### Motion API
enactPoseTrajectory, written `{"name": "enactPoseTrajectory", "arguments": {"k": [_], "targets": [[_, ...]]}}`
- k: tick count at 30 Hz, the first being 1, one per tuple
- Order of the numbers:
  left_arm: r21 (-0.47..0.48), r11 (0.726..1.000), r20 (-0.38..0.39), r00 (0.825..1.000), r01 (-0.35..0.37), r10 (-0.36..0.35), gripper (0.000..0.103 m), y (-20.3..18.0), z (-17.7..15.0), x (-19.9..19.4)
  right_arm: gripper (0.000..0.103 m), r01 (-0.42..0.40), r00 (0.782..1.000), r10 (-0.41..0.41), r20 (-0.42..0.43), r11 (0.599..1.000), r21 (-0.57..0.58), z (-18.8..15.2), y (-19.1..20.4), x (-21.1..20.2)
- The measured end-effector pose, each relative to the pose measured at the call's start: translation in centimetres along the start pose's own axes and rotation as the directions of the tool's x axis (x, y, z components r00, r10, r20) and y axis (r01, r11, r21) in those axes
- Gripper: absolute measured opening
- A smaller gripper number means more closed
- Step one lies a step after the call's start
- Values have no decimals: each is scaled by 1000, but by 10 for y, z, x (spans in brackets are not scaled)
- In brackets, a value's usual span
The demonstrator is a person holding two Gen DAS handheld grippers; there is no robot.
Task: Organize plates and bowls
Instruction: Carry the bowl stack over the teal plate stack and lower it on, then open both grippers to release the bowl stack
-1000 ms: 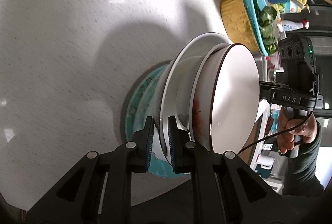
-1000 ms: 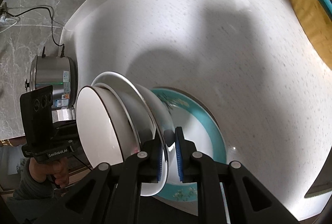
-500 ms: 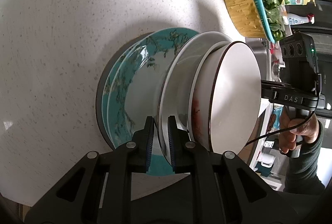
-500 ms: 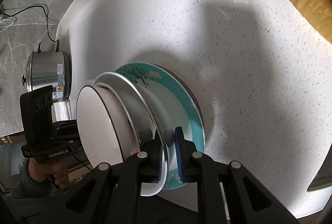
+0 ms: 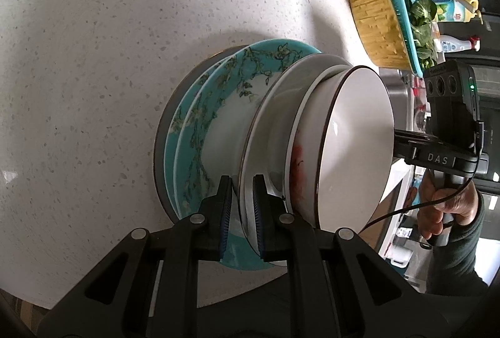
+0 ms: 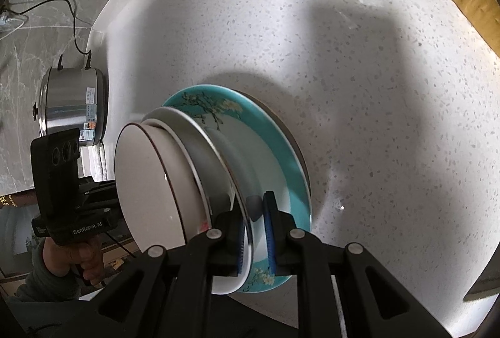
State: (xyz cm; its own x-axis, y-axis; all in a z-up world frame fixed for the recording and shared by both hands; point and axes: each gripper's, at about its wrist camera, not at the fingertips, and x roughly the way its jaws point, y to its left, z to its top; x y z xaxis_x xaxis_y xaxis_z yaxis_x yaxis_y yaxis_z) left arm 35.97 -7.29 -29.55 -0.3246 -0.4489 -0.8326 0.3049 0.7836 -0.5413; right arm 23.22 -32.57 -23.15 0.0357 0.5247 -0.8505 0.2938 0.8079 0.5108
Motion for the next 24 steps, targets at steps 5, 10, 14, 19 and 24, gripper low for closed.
{"name": "enactPoseTrajectory", "arguments": {"k": [5, 10, 14, 19, 24], "targets": [[4, 1000, 18, 1000, 3, -3, 10, 4, -2, -4, 15, 14, 1000, -13, 18, 1000, -19, 0, 2, 0], [16, 1000, 63, 998, -8, 7, 11, 5, -6, -7, 15, 23, 999, -21, 48, 999, -31, -2, 4, 0], [28, 999, 118, 992, -40, 37, 11, 1, -13, -7, 15, 21, 997, -18, 74, 999, -46, -4, 6, 1], [11, 997, 198, 977, -81, 77, 14, -6, -28, -12, 15, 28, 996, -20, 85, 996, -86, -7, 7, 0], [-37, 993, 283, 952, -114, 119, 17, -5, -47, -23, 20, 60, 993, -47, 110, 990, -124, -9, 12, 0]]}}
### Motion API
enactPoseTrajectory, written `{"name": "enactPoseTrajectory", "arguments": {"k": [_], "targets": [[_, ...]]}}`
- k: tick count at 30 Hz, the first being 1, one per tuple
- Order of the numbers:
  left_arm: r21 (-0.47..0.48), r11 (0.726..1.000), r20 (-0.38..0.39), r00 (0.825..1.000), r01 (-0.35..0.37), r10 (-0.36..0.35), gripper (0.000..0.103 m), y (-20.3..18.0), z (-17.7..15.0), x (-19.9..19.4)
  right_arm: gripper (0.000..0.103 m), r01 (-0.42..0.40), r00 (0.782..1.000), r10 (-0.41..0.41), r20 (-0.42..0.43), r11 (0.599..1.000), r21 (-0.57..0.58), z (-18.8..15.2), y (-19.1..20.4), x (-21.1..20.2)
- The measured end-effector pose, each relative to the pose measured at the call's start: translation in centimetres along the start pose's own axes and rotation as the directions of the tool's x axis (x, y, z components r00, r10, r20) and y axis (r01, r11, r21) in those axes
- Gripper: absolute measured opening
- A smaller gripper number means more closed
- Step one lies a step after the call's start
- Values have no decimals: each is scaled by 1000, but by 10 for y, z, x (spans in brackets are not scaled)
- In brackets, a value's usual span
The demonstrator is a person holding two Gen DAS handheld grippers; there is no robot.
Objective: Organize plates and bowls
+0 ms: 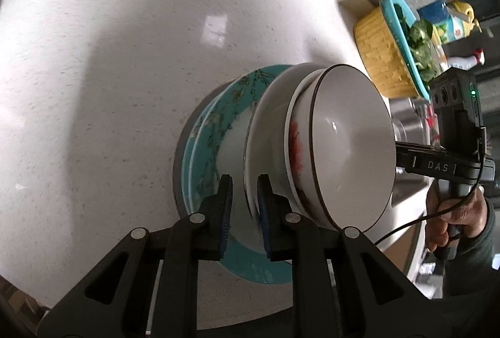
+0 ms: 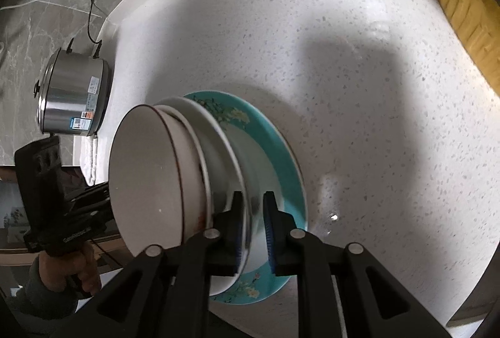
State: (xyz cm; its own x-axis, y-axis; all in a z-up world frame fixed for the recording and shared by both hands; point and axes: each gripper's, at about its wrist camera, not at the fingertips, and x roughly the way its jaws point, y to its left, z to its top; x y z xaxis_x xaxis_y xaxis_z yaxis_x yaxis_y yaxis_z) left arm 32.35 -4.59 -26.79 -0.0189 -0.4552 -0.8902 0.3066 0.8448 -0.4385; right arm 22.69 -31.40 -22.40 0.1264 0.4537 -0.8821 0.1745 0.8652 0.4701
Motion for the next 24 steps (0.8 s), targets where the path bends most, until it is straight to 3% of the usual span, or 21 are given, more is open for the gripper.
{"name": "enactPoseTrajectory", "arguments": {"k": [2, 6, 8, 11, 12, 13, 15, 18, 21, 24], "targets": [[-5, 1000, 28, 1000, -14, 14, 18, -1, -6, -7, 32, 19, 1000, -19, 16, 1000, -5, 0, -2, -2], [17, 999, 106, 993, -51, 49, 18, -5, -21, -32, 35, 28, 998, -27, 57, 1000, -6, -7, -3, -11], [18, 998, 141, 989, -58, 55, 18, -7, -26, -44, 45, 9, 996, -9, 87, 1000, 7, -12, -3, -17], [46, 994, 207, 974, -98, 86, 21, -13, -37, -66, 49, 22, 989, -24, 145, 1000, 17, -21, 0, -30], [53, 992, 230, 968, -110, 95, 28, -14, -41, -73, 51, 26, 986, -29, 163, 999, 23, -26, 2, -35], [58, 990, 258, 960, -125, 106, 33, -15, -47, -82, 62, 20, 984, -24, 178, 999, 29, -30, 3, -39], [60, 984, 306, 942, -166, 140, 57, -16, -59, -98, 70, 24, 978, -30, 206, 999, 32, -40, 7, -47], [55, 979, 367, 916, -198, 164, 60, -14, -75, -119, 78, 76, 966, -77, 246, 997, 16, -57, 17, -56], [29, 975, 394, 899, -221, 192, 61, -10, -94, -137, 79, 93, 958, -96, 269, 995, 24, -73, 23, -59], [0, 967, 436, 871, -254, 229, 61, -13, -111, -156, 79, 129, 932, -133, 338, 991, 35, -91, 34, -71]]}}
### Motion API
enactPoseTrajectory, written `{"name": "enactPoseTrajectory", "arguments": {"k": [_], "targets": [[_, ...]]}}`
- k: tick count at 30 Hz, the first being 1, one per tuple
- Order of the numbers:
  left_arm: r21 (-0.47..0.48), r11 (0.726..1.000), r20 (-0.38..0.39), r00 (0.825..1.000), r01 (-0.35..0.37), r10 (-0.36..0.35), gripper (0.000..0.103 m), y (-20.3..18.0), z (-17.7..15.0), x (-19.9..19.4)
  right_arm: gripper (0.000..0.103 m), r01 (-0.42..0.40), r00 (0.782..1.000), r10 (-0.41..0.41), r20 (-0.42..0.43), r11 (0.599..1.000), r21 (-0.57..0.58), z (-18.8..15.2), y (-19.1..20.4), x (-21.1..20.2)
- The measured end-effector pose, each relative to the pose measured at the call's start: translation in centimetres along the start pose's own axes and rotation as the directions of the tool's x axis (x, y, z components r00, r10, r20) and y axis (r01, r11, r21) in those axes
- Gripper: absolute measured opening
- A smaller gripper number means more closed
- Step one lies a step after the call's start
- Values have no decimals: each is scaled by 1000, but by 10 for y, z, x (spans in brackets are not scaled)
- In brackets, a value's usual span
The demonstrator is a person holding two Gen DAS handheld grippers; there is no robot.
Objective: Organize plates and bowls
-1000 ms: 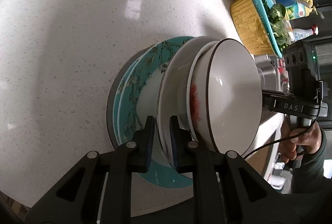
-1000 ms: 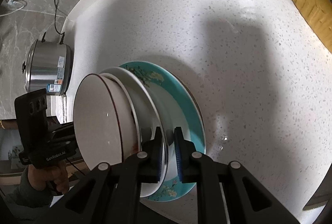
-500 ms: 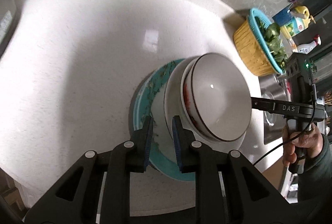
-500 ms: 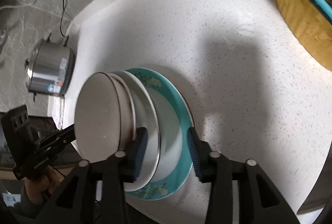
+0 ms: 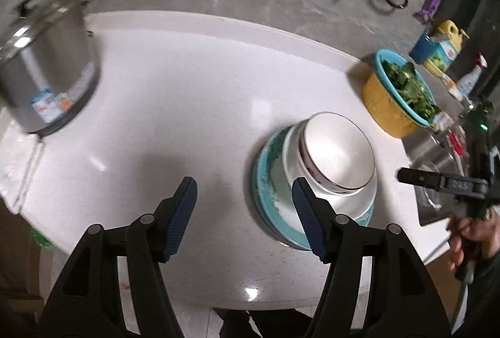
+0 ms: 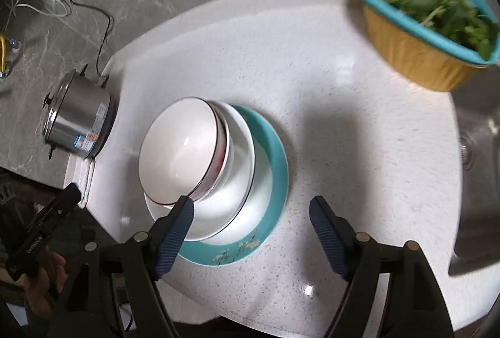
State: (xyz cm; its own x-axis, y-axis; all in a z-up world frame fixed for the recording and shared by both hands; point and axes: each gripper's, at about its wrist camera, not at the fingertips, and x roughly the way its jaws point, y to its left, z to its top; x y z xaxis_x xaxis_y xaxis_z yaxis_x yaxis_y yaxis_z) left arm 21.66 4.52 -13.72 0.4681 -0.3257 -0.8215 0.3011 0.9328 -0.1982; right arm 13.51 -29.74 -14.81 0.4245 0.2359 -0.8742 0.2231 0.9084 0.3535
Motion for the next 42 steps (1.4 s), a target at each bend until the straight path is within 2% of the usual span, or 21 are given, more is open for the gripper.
{"name": "enactPoseTrajectory", "arguments": {"k": [2, 3, 4, 5, 6, 7, 10, 11, 12, 14, 15, 16, 17, 21, 24, 26, 28, 31, 34, 37, 42], "targets": [[12, 1000, 57, 998, -18, 17, 64, -1, -1, -20, 79, 22, 993, -18, 115, 999, -35, -10, 13, -27], [21, 999, 81, 996, -45, 43, 82, -3, -1, -28, 79, 56, 981, -41, 191, 996, -72, -14, 23, -41], [28, 997, 124, 990, -76, 71, 92, -7, 0, -42, 84, 96, 953, -55, 299, 988, -124, -21, 37, -62], [17, 997, 180, 981, -73, 69, 97, -8, 2, -60, 92, 125, 904, -42, 425, 978, -169, -31, 52, -86], [-6, 998, 228, 972, -64, 63, 98, -8, 4, -76, 100, 151, 834, -16, 552, 968, -199, -42, 65, -111], [-25, 998, 259, 963, -65, 69, 98, -8, 6, -90, 103, 181, 752, -4, 659, 963, -201, -54, 75, -134], [-124, 983, 344, 924, -133, 168, 101, -8, 10, -133, 103, 263, 567, -36, 823, 955, -139, -75, 91, -167], [-145, 980, 352, 918, -139, 183, 103, -8, 10, -142, 103, 280, 535, -69, 842, 955, -100, -77, 94, -171], [-150, 979, 361, 914, -137, 183, 103, -9, 8, -148, 103, 290, 543, -114, 832, 955, -59, -74, 96, -172], [-131, 984, 352, 923, -118, 158, 103, -10, 5, -154, 103, 287, 584, -120, 803, 956, -66, -69, 99, -172], [-115, 988, 323, 937, -99, 131, 103, -15, 5, -152, 103, 287, 582, -96, 808, 953, -93, -71, 100, -174], [-110, 989, 301, 944, -102, 131, 103, -20, 4, -149, 103, 293, 569, -81, 819, 950, -109, -74, 101, -175], [-112, 987, 282, 948, -117, 144, 103, -26, 4, -144, 103, 294, 568, -74, 820, 948, -118, -76, 100, -178], [-149, 976, 191, 964, -159, 186, 103, -54, -4, -125, 103, 232, 640, -1, 769, 954, -192, -78, 95, -185], [-130, 956, 175, 943, -263, 283, 103, -86, -14, -117, 103, 207, 704, -9, 710, 959, -193, -81, 92, -185], [-130, 950, 196, 931, -285, 307, 103, -100, -21, -121, 103, 232, 728, -49, 684, 956, -178, -81, 88, -186], [-144, 954, 201, 936, -265, 290, 103, -111, -26, -126, 103, 237, 751, -57, 658, 953, -188, -82, 85, -189], [-153, 941, 193, 925, -300, 327, 103, -128, -33, -130, 103, 240, 760, -54, 648, 949, -203, -86, 83, -195], [-162, 948, 198, 932, -274, 303, 103, -140, -40, -135, 103, 255, 779, -70, 624, 943, -213, -88, 83, -192], [-156, 944, 200, 926, -292, 320, 103, -154, -49, -140, 103, 309, 777, -124, 617, 929, -202, -89, 82, -187], [-161, 943, 203, 925, -293, 322, 103, -164, -53, -144, 103, 328, 791, -157, 592, 925, -194, -88, 80, -182]]}}
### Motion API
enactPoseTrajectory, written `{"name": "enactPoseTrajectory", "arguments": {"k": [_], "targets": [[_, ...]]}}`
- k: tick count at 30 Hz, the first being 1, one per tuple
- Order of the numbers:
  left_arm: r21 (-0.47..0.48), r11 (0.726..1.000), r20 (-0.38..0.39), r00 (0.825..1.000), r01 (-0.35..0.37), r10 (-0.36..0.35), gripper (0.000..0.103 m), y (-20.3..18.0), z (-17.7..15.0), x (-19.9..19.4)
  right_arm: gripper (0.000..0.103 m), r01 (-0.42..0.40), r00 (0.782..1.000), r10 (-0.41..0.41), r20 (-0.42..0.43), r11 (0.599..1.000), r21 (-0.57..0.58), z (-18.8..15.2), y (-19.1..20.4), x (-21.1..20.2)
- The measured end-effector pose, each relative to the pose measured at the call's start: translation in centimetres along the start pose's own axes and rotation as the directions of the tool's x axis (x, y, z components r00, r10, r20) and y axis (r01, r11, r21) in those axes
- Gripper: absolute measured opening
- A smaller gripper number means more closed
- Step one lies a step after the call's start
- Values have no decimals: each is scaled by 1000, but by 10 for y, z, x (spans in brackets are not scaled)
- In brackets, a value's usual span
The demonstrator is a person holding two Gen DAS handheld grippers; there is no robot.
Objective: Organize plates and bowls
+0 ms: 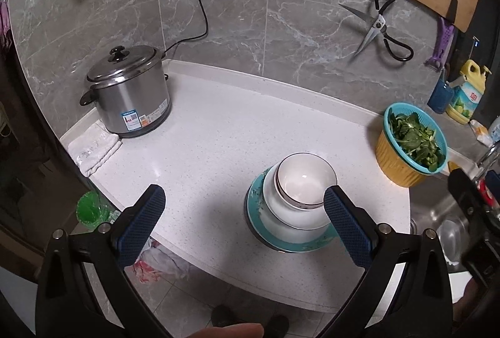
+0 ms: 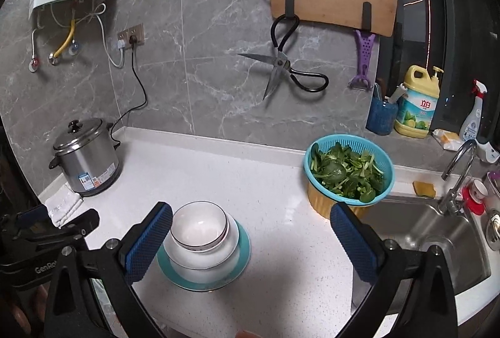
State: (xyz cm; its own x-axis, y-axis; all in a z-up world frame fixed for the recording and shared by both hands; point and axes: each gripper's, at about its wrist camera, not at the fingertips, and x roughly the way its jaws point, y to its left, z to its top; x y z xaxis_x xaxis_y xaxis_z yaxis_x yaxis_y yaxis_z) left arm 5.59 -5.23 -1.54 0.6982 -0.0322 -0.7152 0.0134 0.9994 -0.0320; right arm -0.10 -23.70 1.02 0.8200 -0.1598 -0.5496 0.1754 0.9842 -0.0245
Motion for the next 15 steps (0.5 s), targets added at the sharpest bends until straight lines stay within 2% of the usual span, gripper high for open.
{"name": "enactPoseTrajectory", "arguments": {"k": [6, 15], "targets": [[2, 1000, 13, 1000, -9, 9, 103, -4, -1, -8, 103, 55, 997, -55, -51, 998, 2, -1, -2, 10], [4, 1000, 4, 1000, -8, 8, 103, -4, 2, -5, 103, 61, 994, -61, -89, 998, 0, -4, -1, 18]]}}
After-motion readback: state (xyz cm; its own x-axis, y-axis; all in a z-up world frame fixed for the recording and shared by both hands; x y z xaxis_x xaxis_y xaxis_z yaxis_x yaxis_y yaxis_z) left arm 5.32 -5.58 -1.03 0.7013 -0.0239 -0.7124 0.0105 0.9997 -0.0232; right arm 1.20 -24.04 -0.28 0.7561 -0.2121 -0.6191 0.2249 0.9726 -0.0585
